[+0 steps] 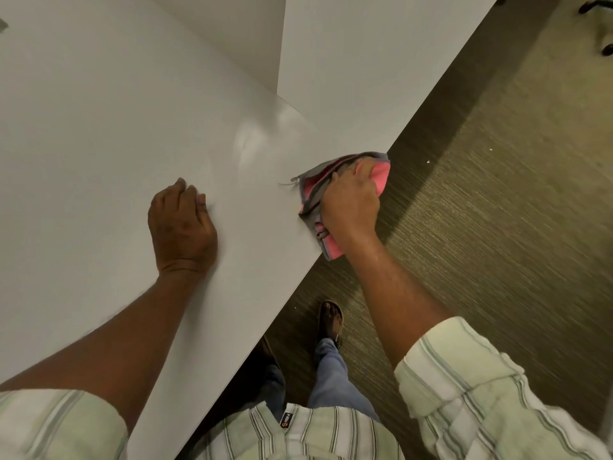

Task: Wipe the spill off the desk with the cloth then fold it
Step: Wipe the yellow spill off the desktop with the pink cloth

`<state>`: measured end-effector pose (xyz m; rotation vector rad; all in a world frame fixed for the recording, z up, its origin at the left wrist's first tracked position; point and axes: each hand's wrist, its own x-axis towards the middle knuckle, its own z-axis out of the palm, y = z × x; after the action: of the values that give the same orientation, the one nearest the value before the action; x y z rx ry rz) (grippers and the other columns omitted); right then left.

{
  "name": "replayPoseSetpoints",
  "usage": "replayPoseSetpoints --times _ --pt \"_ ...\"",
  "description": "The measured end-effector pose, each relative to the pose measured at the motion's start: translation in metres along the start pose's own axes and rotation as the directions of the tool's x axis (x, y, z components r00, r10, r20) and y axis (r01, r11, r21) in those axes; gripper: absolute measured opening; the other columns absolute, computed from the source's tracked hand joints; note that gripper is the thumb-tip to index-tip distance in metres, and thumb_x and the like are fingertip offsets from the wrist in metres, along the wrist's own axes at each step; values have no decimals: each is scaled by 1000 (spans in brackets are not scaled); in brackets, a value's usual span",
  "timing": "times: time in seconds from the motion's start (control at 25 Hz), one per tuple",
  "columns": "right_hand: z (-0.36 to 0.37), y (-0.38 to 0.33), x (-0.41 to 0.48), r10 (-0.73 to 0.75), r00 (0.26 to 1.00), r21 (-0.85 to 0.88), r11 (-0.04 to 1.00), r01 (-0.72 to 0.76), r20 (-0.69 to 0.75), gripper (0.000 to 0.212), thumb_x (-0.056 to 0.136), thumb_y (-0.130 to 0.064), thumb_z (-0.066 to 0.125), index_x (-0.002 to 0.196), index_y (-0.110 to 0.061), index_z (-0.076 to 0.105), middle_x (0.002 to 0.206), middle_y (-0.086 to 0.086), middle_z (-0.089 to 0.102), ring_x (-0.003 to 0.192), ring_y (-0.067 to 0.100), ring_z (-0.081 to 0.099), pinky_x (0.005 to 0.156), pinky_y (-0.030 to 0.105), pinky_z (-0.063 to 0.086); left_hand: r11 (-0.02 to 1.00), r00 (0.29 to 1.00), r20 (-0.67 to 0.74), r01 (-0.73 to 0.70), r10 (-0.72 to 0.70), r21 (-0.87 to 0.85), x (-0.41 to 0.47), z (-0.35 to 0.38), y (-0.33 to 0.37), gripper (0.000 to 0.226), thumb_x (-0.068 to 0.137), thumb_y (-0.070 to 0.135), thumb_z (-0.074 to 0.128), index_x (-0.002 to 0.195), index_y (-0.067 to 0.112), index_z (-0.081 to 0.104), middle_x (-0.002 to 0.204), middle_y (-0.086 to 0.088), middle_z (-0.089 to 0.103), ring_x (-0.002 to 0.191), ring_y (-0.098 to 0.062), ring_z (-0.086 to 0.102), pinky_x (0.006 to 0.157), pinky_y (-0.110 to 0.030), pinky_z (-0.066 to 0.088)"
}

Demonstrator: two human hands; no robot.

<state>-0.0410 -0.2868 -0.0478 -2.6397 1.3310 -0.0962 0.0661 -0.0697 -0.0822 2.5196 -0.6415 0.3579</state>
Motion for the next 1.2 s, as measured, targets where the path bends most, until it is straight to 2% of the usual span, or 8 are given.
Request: replayPoseSetpoints --times 0.16,0.32,0.44,0.64,0.84,1.0,1.04,1.2 --pt "5 -6 -17 25 999 106 994 -30 45 43 83 -15 45 124 0 47 132 18 41 114 32 48 77 35 40 1000 1000 10 14 -14 -2 0 -1 1 29 97 15 43 104 -5 63 119 -24 61 106 -42 53 94 -46 39" --pt "-1 -4 3 4 997 -121 993 -13 -71 41 94 -22 42 131 -6 50 130 14 48 108 32 48 82 42 40 1000 1000 8 13 -13 0 0 -1 0 30 97 16 42 105 -5 63 119 -24 61 106 -42 54 94 -46 40" --pt "3 -15 19 91 992 -166 981 -104 -84 46 98 -28 39 137 -4 46 139 19 44 122 35 44 97 44 37 1000 1000 9 10 -10 12 -1 0 -1 30 97 16 42 105 -5 63 119 -23 62 105 -41 54 94 -46 40" --pt "8 -21 6 101 993 -39 994 -104 -68 58 98 -46 36 141 -8 43 141 12 45 131 36 37 109 49 28 1000 1000 11 9 -9 9 0 0 0 31 96 16 42 104 -4 63 119 -23 62 106 -41 54 93 -46 40" --pt "7 -37 -39 -65 998 64 996 65 -13 34 86 -8 42 116 -15 56 124 4 50 104 29 44 87 40 36 1000 1000 18 -3 3 20 -1 0 1 29 97 16 43 105 -5 62 119 -24 61 105 -42 54 94 -47 40" --pt "-6 -44 -29 -166 985 183 971 154 51 59 76 -32 20 126 -18 48 128 8 46 111 30 41 91 41 37 1000 1000 16 12 -12 16 -1 0 0 28 96 15 44 105 -4 62 120 -23 61 107 -41 52 95 -45 39" --pt "-9 -41 -18 -164 985 215 965 150 53 66 72 -35 18 130 -19 45 130 8 45 114 30 39 93 42 36 1000 1000 16 19 -19 10 -1 -2 0 28 96 15 44 105 -4 63 120 -23 61 107 -41 52 95 -45 39" --pt "-10 -31 23 -18 998 168 985 27 -54 37 85 -8 38 116 -21 51 119 6 48 106 29 44 86 40 37 1000 1000 5 5 -5 -2 0 -1 0 29 96 14 43 104 -5 63 118 -23 62 105 -41 53 94 -45 41"
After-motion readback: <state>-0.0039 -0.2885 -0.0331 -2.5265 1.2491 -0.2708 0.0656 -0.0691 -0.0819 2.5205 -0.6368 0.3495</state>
